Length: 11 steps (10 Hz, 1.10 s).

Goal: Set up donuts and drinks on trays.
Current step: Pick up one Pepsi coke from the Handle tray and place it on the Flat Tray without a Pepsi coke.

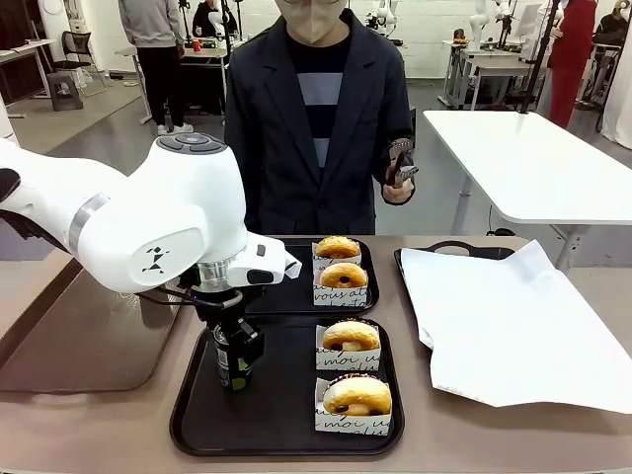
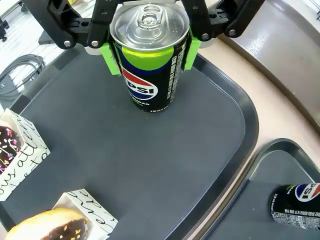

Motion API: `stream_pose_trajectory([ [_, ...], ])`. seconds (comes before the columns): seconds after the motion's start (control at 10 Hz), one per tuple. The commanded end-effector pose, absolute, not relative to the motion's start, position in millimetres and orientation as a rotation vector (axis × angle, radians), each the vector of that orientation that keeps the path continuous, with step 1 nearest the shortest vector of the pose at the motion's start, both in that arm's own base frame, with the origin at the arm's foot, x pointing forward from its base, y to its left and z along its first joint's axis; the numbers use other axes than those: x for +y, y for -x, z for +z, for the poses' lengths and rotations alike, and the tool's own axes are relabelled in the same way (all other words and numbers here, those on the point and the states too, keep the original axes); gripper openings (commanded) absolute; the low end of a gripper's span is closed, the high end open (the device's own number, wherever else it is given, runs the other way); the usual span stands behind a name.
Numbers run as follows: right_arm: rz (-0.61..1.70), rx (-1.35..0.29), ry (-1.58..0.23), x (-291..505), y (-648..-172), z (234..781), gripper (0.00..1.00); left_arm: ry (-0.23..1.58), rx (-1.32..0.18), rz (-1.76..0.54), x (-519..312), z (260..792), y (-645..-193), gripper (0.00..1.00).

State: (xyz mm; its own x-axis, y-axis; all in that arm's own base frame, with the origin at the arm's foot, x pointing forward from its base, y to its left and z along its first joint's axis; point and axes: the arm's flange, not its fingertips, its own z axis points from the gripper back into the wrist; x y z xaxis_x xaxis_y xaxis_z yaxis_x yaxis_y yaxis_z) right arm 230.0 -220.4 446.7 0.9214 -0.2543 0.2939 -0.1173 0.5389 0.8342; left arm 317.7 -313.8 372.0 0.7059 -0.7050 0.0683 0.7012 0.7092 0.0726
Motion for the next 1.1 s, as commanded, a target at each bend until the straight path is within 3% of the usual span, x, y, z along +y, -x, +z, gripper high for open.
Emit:
stream_pose_trajectory([
  [0.0, -0.072, -0.432, -1.023, -220.3, -231.4, 446.1, 1.00, -0.063, -0.084, -0.745, -313.9, 367.1, -325.8, 0.59],
  [0.3, -0.072, -0.432, -1.023, -220.3, -231.4, 446.1, 1.00, -0.063, -0.066, -0.731, -311.6, 363.6, -327.5, 0.59],
  [0.6, -0.072, -0.432, -1.023, -220.3, -231.4, 446.1, 1.00, -0.059, -0.069, -0.730, -311.1, 365.6, -327.6, 0.91],
  [0.7, -0.072, -0.432, -1.023, -220.3, -231.4, 446.1, 1.00, -0.055, -0.075, -0.730, -311.3, 368.2, -326.5, 0.97],
  [1.0, -0.072, -0.432, -1.023, -220.3, -231.4, 446.1, 1.00, -0.047, -0.104, -0.729, -310.5, 382.4, -322.3, 1.00],
])
